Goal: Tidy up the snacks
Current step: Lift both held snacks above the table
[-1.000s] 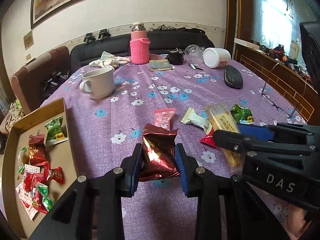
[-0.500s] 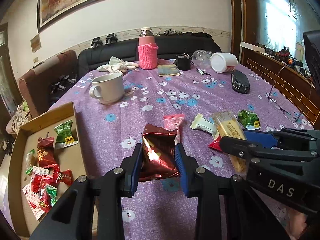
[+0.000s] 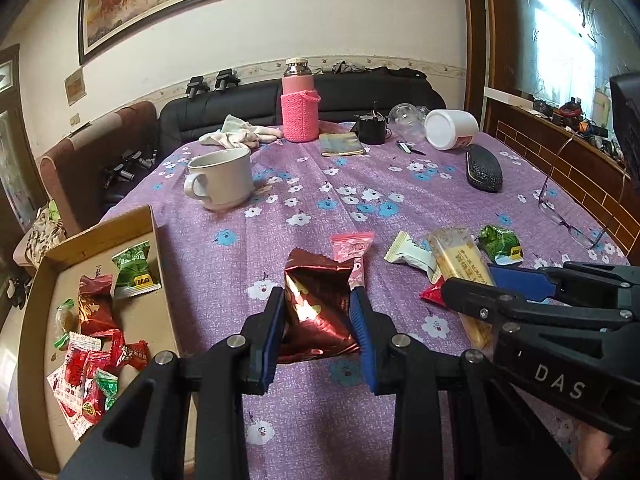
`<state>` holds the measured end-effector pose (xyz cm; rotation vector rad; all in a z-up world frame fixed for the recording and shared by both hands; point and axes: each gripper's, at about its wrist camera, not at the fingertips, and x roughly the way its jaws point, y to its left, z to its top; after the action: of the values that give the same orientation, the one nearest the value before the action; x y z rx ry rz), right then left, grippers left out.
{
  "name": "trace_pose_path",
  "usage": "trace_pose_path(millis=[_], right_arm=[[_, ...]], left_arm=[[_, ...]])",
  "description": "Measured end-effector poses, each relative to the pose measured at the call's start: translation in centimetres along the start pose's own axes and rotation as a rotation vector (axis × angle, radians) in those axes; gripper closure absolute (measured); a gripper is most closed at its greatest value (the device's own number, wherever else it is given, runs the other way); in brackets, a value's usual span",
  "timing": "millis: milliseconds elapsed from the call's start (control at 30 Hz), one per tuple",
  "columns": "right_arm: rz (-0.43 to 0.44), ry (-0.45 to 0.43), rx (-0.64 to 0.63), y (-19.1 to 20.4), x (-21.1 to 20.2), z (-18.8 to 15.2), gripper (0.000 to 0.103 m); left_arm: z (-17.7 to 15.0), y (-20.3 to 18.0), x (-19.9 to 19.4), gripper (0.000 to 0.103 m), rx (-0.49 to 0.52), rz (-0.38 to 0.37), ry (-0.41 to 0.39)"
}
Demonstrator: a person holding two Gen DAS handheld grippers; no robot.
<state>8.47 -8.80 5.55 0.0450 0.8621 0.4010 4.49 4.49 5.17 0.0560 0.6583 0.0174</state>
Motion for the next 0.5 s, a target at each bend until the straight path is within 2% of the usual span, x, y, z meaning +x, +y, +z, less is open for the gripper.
trace_pose_path(millis=[500], right_arm=[[-0.002, 0.0, 0.004, -0.15, 0.1, -0.02, 0.067]], left_arm=[[0.24, 0.21, -0.54, 0.071, -0.017, -0.008, -0.023]])
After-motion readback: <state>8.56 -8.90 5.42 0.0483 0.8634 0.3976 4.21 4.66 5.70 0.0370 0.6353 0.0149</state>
